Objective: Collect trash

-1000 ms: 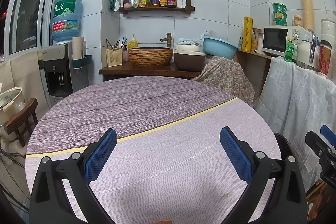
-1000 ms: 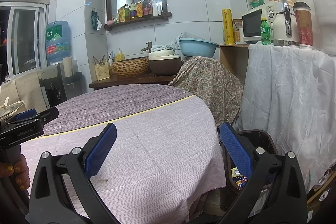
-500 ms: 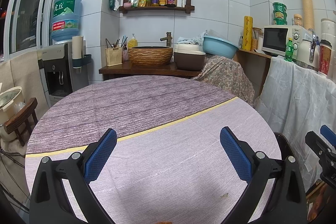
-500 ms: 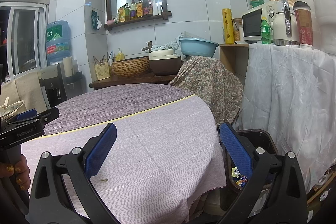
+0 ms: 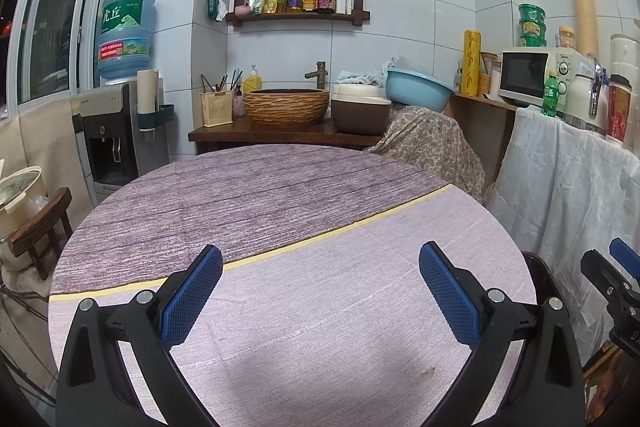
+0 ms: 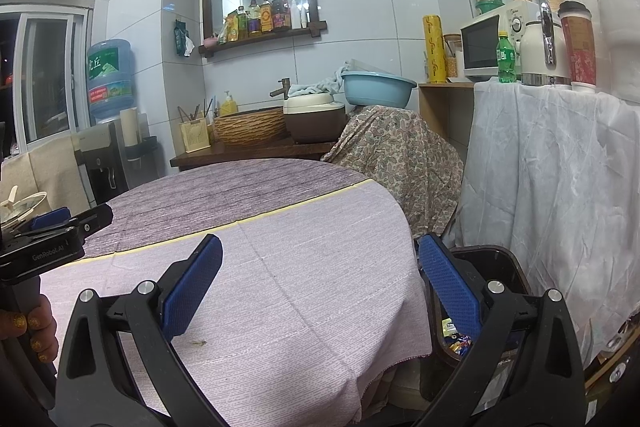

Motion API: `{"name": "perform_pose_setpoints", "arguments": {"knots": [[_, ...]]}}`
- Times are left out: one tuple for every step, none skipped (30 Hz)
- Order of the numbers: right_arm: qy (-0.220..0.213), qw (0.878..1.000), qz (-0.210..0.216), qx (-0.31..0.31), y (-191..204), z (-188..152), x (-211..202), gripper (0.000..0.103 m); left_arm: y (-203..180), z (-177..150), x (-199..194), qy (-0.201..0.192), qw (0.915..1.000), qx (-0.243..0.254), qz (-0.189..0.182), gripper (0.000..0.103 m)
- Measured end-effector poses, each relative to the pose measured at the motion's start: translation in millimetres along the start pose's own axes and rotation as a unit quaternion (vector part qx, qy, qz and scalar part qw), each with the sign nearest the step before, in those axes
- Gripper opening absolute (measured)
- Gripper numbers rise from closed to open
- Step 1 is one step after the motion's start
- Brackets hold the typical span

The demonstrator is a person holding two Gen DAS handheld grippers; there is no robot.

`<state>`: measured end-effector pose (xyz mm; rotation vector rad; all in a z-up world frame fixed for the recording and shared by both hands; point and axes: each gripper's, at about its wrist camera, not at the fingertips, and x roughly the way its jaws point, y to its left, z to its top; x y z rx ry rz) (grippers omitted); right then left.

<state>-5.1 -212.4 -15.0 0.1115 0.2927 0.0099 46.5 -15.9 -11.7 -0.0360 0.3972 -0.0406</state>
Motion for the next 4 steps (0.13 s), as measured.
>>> {"name": "perform_pose_setpoints", "arguments": {"knots": [[0.0,1.0,0.0,-0.001,-0.5,-0.1,0.0,0.097,0.3,-0.5,-0.1,0.0,1.0,0.0,0.0,0.098],[0.0,1.0,0.0,-0.001,-0.1,-0.2,0.1,0.097,0.3,-0.2,0.0,0.0,1.0,0.0,0.0,0.098],[0.0,1.0,0.0,-0.002,0.1,-0.4,0.3,0.097,0.4,0.1,0.2,0.0,1.0,0.0,0.001,0.098],[0.0,1.0,0.0,-0.002,0.0,-0.9,0.3,0.097,0.5,0.2,0.3,0.001,1.0,0.0,0.001,0.098]]}}
